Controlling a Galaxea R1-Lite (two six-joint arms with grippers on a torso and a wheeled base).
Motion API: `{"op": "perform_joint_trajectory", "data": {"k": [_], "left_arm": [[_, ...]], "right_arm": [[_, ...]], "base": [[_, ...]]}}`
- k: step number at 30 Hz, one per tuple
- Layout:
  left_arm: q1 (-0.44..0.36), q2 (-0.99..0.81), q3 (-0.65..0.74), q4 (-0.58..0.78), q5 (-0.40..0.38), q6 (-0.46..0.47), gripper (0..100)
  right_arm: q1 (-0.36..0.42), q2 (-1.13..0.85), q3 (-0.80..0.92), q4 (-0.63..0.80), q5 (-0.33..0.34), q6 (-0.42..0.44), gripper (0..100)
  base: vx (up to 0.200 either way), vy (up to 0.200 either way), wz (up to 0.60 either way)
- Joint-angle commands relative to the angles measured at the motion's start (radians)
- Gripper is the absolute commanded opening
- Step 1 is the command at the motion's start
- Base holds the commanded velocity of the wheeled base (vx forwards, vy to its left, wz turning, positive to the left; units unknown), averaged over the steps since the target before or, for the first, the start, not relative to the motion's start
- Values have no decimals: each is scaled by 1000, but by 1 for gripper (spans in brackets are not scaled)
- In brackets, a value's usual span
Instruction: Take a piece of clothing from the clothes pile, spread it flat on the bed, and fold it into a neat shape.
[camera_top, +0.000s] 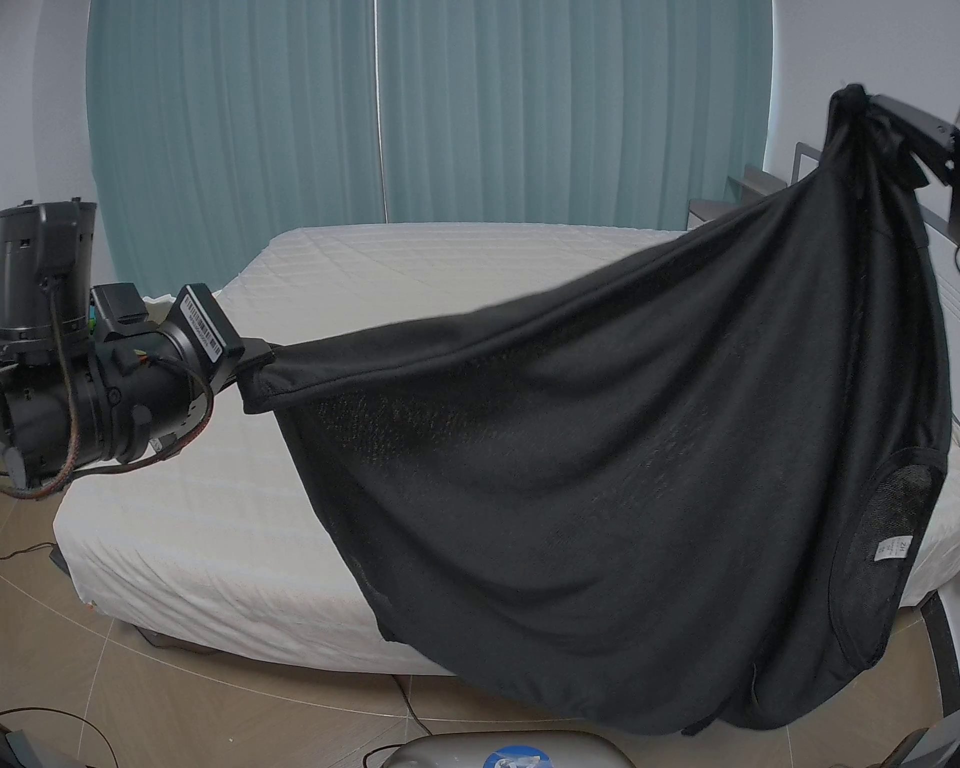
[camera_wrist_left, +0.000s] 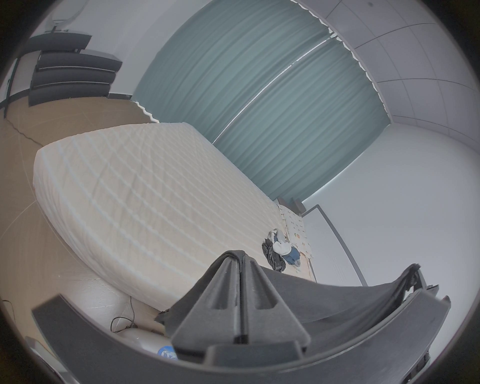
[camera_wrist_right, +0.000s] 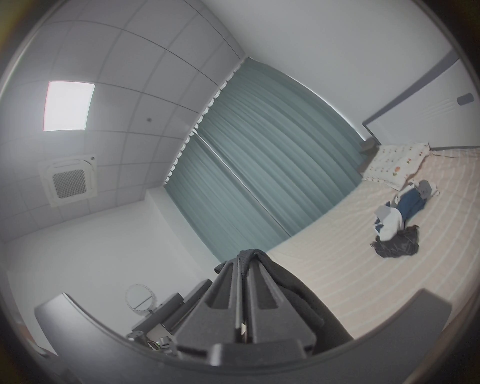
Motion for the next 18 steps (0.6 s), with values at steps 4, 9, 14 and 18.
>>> {"op": "perform_joint_trajectory", "data": {"k": [4, 9, 14, 18], "left_arm": [[76, 180, -57, -38, -7, -19, 0], [85, 263, -95, -120, -86, -80, 0], [99, 291, -91, -142, -107, -97, 0], [105, 338, -115, -146, -101, -96, 0]], "right_arm": [[-66, 279, 34, -118, 32, 26, 0], [-74, 380, 20, -254, 57, 48, 0], [-74, 417, 13, -263, 59, 45, 0], [-77, 437, 13, -265, 59, 41, 0]], "base": [[0, 0, 0], [0, 0, 0], [0, 0, 0], [0, 0, 0]]}}
